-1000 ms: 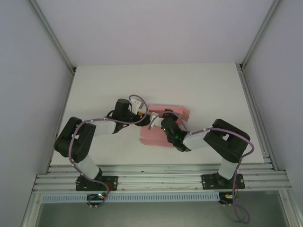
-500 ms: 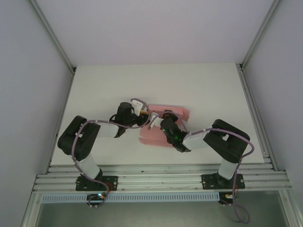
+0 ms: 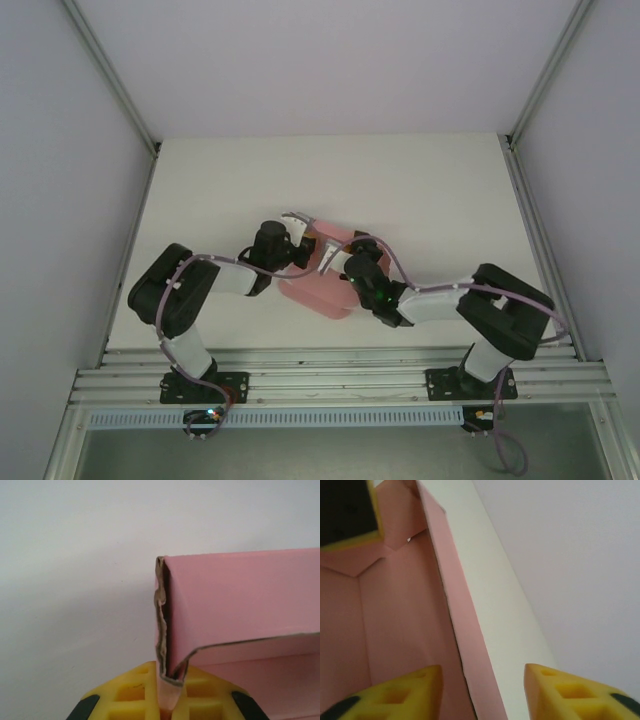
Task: Assemble paper box
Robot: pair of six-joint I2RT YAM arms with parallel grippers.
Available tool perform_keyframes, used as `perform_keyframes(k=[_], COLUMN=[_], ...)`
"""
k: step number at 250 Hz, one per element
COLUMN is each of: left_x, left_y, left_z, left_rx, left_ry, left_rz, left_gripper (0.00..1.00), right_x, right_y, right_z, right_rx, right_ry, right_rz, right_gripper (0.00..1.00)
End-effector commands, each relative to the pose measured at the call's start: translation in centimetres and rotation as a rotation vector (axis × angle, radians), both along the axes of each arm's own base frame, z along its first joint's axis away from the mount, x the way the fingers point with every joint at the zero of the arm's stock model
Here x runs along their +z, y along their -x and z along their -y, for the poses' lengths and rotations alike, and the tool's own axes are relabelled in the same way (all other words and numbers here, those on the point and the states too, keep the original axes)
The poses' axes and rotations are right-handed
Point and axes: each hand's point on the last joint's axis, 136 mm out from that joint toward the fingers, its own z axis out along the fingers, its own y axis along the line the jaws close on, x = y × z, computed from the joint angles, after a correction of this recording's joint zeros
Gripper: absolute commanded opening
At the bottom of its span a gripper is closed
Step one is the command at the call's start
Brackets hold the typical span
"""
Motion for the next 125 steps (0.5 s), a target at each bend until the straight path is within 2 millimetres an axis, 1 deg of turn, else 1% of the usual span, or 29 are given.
perform_keyframes(k=[1, 22, 29, 32, 36, 52, 64, 83, 104, 125], left_x=[0.1, 0.2, 0.1, 0.1, 0.1, 0.2, 0.2, 0.3, 0.3, 0.1], left_y=[-0.2, -0.3, -0.3, -0.3, -0.2, -0.1, 0.0, 0.1, 0.2, 0.3], left_z=[0.1, 0.2, 0.2, 0.2, 0.3, 0.5, 0.6, 0.8, 1.0, 1.3], left_rx=[0.001, -0.001, -0.002, -0.001, -0.006, -0.022, -0.03, -0.043, -0.055, -0.066], left_ry=[0.004, 0.007, 0.005, 0.005, 0.004, 0.006, 0.004, 0.001, -0.003, -0.004], left_rz=[0.044, 0.057, 0.058, 0.059, 0.062, 0.072, 0.077, 0.089, 0.097, 0.099], left_gripper=[0.0, 0.0, 0.0, 0.0, 0.0, 0.0, 0.0, 0.0, 0.0, 0.0], right_x=[-0.3, 0.3, 0.3, 0.0, 0.9, 1.7, 2.7, 4.5, 6.0, 7.5], right_y=[1.3, 2.0, 2.2, 2.3, 2.5, 3.0, 3.1, 2.8, 2.0, 1.1], right_z=[0.3, 0.7, 0.8, 0.8, 0.9, 1.5, 1.9, 3.2, 4.3, 4.5], right_rx=[0.005, 0.004, 0.005, 0.009, 0.017, 0.023, 0.027, 0.003, -0.017, -0.02], right_ry=[-0.141, -0.234, -0.259, -0.267, -0.306, -0.395, -0.461, -0.588, -0.741, -0.857], right_rz=[-0.099, -0.13, -0.142, -0.156, -0.156, -0.176, -0.178, -0.173, -0.237, -0.303], right_gripper=[0.57, 0.63, 0.65, 0.66, 0.66, 0.67, 0.68, 0.71, 0.72, 0.79])
